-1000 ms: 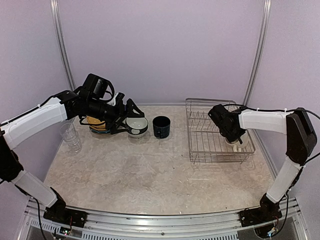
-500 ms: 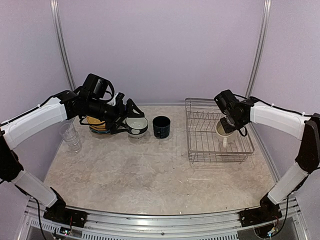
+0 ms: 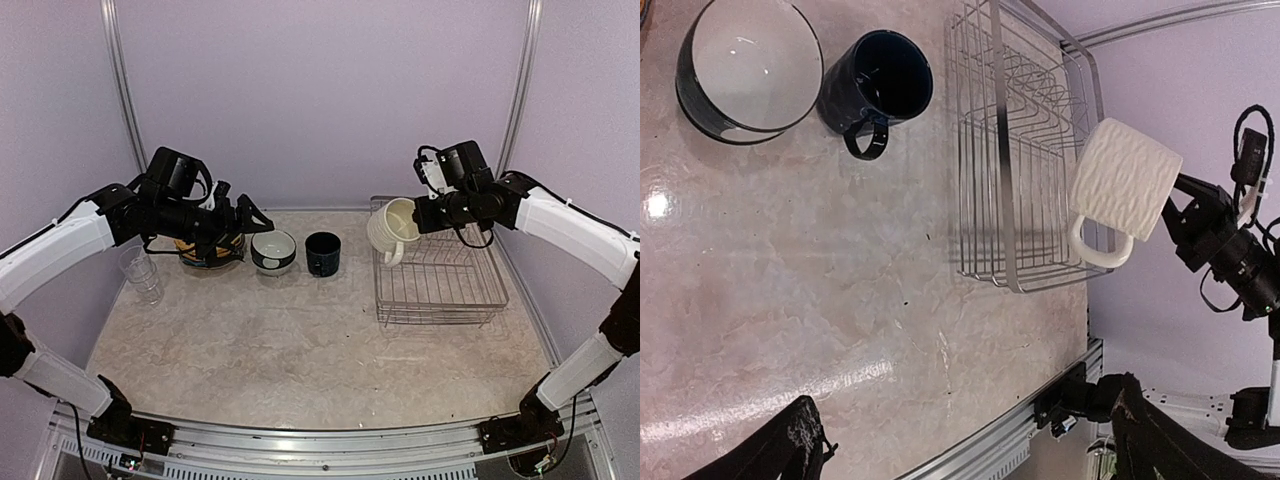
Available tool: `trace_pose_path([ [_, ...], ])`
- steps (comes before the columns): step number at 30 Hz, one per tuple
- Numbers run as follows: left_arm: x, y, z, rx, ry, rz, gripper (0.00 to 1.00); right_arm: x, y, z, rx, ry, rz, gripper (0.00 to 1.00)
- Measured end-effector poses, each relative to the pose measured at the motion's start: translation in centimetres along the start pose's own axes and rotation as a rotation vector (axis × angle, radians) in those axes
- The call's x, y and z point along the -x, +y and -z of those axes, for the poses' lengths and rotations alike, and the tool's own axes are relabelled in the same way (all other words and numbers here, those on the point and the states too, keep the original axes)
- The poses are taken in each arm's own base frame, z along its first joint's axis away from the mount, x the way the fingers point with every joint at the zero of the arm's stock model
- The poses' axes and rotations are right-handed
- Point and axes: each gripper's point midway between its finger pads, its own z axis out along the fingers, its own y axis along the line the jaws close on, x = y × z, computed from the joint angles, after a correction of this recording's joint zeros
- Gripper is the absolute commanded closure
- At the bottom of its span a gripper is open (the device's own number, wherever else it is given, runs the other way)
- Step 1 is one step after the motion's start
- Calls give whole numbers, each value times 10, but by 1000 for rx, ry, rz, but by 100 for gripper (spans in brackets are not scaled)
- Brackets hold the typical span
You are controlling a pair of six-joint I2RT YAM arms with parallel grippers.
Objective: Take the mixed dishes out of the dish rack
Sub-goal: Place the cup at the center of the board.
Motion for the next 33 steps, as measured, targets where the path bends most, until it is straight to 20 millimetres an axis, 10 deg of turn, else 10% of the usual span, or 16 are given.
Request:
trace_pose_path([
  [7,6,6,25,34,-105,-3,4,20,93,3,244,-48,51,100],
  [15,14,9,60,47,-240,0,4,-18,161,-35,327,64,140,100],
  [33,14,16,67,67,-274,6,4,-90,189,-118,83,267,161,99],
])
